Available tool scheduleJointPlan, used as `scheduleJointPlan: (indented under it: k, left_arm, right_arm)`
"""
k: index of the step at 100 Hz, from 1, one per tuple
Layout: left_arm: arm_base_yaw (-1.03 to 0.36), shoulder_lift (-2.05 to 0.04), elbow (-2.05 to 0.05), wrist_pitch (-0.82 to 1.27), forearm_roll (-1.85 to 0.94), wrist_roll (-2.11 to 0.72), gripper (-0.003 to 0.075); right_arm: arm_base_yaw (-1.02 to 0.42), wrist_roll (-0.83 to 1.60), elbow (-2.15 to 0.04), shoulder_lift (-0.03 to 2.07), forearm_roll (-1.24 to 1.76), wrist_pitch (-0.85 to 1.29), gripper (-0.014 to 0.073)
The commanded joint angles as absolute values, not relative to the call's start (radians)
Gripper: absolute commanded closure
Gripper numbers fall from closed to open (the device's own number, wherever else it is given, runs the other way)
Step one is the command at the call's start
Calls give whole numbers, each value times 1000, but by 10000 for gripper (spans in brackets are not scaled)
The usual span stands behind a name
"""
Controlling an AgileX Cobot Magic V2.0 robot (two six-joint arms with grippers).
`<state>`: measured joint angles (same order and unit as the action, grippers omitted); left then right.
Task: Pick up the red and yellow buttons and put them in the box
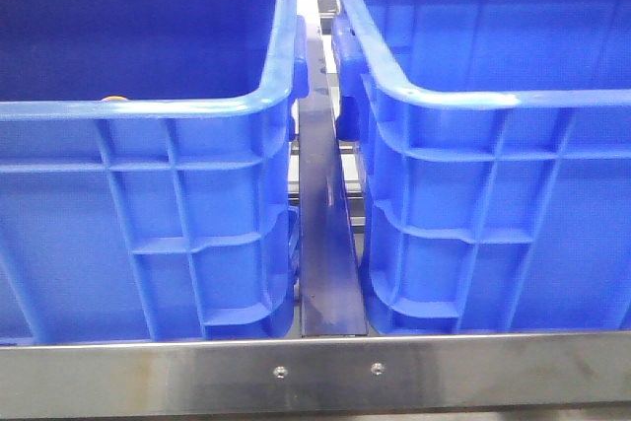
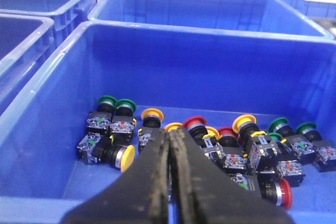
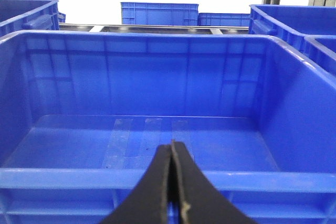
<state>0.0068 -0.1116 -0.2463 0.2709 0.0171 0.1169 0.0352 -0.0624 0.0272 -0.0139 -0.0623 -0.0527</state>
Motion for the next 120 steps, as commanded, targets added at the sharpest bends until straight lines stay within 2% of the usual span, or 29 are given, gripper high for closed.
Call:
scheduleJointPlan:
  k: [1,48,53,60,66,67,72,80,90,120]
  left_arm:
    - [2,-196,-329,214,8,126,741]
    - [2,-679,-631,481,8,126,729]
    - [2,-733,-657,496,8,126,695]
    - [2,-796,-697,517,8,126,599]
    - [2,-843,-728,525,8,126,465]
    - [2,-847,-732,525,8,126,465]
    - [2,-884,-755,539,8,126,360]
    - [2,-945,-799,574,-8,126,244]
    - [2,-1014,-857,626,-36,126,192]
    - [-110,-1238,-1037,741,-71,126,195]
  right_arm:
    - [41,-67,33,-30,-74,-131,662]
    - [41,-67,33,-30,-74,-131,662]
    - [41,-67,33,-30,-74,-131,662]
    - [41,-67,33,-30,-74,-131,662]
    - [41,-67,33,-30,-74,-131,662]
    - [41,-67,33,-30,-74,-131,662]
    - [41,-67,33,-30,-74,-131,662]
    - [41,-67,33,-30,-74,-131,662]
    - [41,-67,33,-30,-74,-131,662]
    - [41,-67,33,-30,-74,-131,662]
